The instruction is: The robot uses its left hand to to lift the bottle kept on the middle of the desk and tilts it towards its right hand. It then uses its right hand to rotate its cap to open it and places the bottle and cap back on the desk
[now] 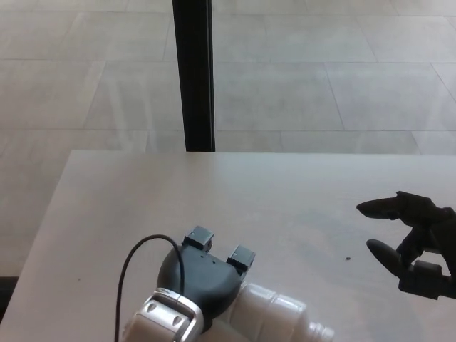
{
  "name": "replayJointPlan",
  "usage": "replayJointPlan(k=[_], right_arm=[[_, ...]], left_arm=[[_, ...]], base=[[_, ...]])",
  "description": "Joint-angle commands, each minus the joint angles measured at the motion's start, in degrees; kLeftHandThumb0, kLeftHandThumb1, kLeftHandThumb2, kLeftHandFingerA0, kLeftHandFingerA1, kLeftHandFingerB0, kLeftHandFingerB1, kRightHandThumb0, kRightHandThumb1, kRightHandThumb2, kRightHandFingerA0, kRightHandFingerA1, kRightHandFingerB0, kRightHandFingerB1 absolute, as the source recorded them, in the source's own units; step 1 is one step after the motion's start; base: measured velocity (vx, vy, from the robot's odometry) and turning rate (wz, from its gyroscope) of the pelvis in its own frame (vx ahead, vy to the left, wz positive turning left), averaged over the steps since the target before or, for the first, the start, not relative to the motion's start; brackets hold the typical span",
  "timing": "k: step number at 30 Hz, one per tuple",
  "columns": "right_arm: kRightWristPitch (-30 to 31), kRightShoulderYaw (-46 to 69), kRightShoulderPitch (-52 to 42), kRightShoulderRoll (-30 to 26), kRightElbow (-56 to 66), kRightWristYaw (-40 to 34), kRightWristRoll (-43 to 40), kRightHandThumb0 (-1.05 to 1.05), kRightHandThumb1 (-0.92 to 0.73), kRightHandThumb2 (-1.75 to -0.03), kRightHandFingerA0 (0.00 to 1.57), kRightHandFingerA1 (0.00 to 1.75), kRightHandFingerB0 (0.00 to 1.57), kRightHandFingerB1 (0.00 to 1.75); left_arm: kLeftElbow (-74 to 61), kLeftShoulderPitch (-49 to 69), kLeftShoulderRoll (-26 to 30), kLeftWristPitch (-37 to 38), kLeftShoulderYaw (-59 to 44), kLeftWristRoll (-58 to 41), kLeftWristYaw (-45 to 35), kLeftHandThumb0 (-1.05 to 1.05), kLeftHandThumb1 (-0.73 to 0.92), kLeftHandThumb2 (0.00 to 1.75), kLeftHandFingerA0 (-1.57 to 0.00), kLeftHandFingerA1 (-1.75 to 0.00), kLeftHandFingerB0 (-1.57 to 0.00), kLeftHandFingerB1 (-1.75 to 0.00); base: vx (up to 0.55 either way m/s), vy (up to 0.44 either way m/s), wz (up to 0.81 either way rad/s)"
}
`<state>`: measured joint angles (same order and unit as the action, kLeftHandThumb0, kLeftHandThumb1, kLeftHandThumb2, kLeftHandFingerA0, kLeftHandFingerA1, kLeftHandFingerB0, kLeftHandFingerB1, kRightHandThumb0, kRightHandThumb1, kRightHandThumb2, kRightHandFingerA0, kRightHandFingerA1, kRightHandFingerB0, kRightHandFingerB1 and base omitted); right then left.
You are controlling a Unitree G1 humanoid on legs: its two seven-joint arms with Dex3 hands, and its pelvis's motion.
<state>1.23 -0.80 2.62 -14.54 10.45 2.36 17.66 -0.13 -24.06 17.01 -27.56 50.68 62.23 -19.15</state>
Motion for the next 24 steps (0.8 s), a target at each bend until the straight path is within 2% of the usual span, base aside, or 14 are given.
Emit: replayJointPlan(k=[1, 2, 3, 4, 6, 7, 10, 12, 13, 14, 15, 17, 18, 24], right_arm=[[-3.66, 2.08, 0.21, 1.11, -0.56, -4.48, 0.25, -0.67, -0.78, -0.65, 0.89, 1.32, 0.73, 0.48], [-4.20, 2.28, 0.14, 1.16, -0.47, -4.50, -0.01, -0.65, -0.77, -0.65, 0.91, 1.32, 0.75, 0.48], [-4.45, 2.37, 0.12, 1.21, -0.49, -4.52, -0.13, -0.65, -0.77, -0.65, 0.91, 1.32, 0.75, 0.48], [-4.72, 2.52, 0.15, 1.21, -0.60, -4.56, -0.20, -0.63, -0.77, -0.65, 0.92, 1.32, 0.76, 0.49], [-5.14, 2.78, 0.16, 1.18, -0.70, -4.57, -0.29, -0.63, -0.77, -0.65, 0.92, 1.32, 0.76, 0.49], [-5.46, 2.99, -0.08, 1.07, -0.80, -4.76, -0.20, -0.62, -0.77, -0.65, 0.89, 1.32, 0.77, 0.49], [-6.51, 3.68, -0.29, 1.09, -1.30, -5.06, -0.69, -0.62, -0.77, -0.65, 0.91, 1.35, 0.79, 0.52], [-6.86, 3.93, -0.51, 1.36, -1.48, -5.18, -1.04, -0.64, -0.79, -0.66, 0.94, 1.39, 0.80, 0.53], [-6.89, 4.06, -0.65, 1.84, -1.53, -5.23, -1.49, -0.64, -0.79, -0.66, 0.95, 1.38, 0.81, 0.54], [-7.25, 4.10, -0.80, 2.08, -1.70, -5.27, -1.69, -0.65, -0.80, -0.66, 0.96, 1.38, 0.81, 0.54], [-7.29, 4.05, -1.00, 2.39, -1.70, -5.05, -1.99, -0.67, -0.63, -0.99, 1.04, 1.25, 0.74, 0.66], [-7.15, 4.22, -1.30, 2.80, -1.59, -4.67, -2.56, -0.67, -0.63, -0.99, 1.04, 1.25, 0.74, 0.66], [-8.01, 4.27, -1.37, 3.12, -2.10, -4.78, -2.74, -0.67, -0.80, -0.64, 1.01, 1.39, 0.81, 0.55], [-6.65, 4.98, -2.17, 4.11, -1.44, -4.09, -3.62, -0.69, -0.81, -0.65, 1.04, 1.38, 0.81, 0.55]], left_arm=[[5.47, 6.88, -13.31, -13.03, -8.32, -1.94, 6.42, -0.11, 0.69, 0.81, -1.00, -1.27, -0.89, -0.93], [6.41, 7.39, -14.49, -12.92, -9.05, -2.02, 7.84, 0.02, 0.49, 1.04, -1.13, -1.19, -0.92, -0.94], [6.86, 7.66, -15.10, -12.80, -9.52, -1.96, 8.43, 0.02, 0.49, 1.04, -1.13, -1.19, -0.92, -0.94], [7.57, 8.01, -16.64, -14.37, -10.94, -1.97, 8.28, -0.11, 0.72, 0.88, -0.91, -1.47, -0.85, -0.98], [8.65, 8.57, -19.09, -16.72, -13.15, -1.89, 8.12, -0.11, 0.72, 0.88, -0.91, -1.47, -0.85, -0.98], [8.01, 8.87, -18.79, -18.66, -13.88, -1.13, 5.45, -0.12, 0.82, 0.80, -0.88, -1.20, -0.75, -0.88], [7.78, 10.54, -18.82, -15.54, -17.10, -2.95, 8.43, 0.00, 0.67, 0.85, -0.91, -1.43, -0.81, -1.04], [7.47, 11.20, -19.69, -15.08, -18.93, -3.46, 8.99, 0.00, 0.68, 0.93, -0.89, -1.55, -0.78, -1.15], [6.39, 11.97, -21.03, -15.56, -21.78, -5.46, 9.13, 0.00, 0.59, 1.16, -0.99, -1.08, -0.86, -0.96], [5.49, 12.34, -22.00, -16.18, -23.40, -6.24, 8.52, 0.01, 0.70, 0.86, -0.85, -1.56, -0.72, -1.17], [3.99, 13.08, -23.38, -16.66, -25.16, -6.95, 8.40, 0.01, 0.59, 1.16, -0.96, -1.07, -0.84, -0.97], [2.70, 13.90, -25.12, -16.59, -27.13, -7.88, 8.65, 0.01, 0.59, 1.16, -0.96, -1.07, -0.84, -0.97], [2.43, 13.93, -25.32, -16.15, -27.61, -7.85, 8.27, -0.01, 0.67, 1.00, -0.77, -1.63, -0.66, -1.21], [0.59, 14.52, -25.44, -14.28, -29.52, -9.04, 8.55, -0.03, 0.62, 1.15, -0.86, -1.67, -0.70, -1.24]], base=[[0.00, 0.000, 0.00], [0.00, 0.000, 0.00], [0.00, 0.000, 0.00], [0.00, 0.000, 0.00], [0.00, 0.000, 0.00], [0.00, 0.000, 0.00], [0.00, 0.000, 0.00], [0.00, 0.000, 0.00], [0.00, 0.000, 0.00], [0.00, 0.000, 0.00], [0.00, 0.000, 0.00], [0.00, 0.000, 0.00], [0.00, 0.000, 0.00], [0.00, 0.000, 0.00]])
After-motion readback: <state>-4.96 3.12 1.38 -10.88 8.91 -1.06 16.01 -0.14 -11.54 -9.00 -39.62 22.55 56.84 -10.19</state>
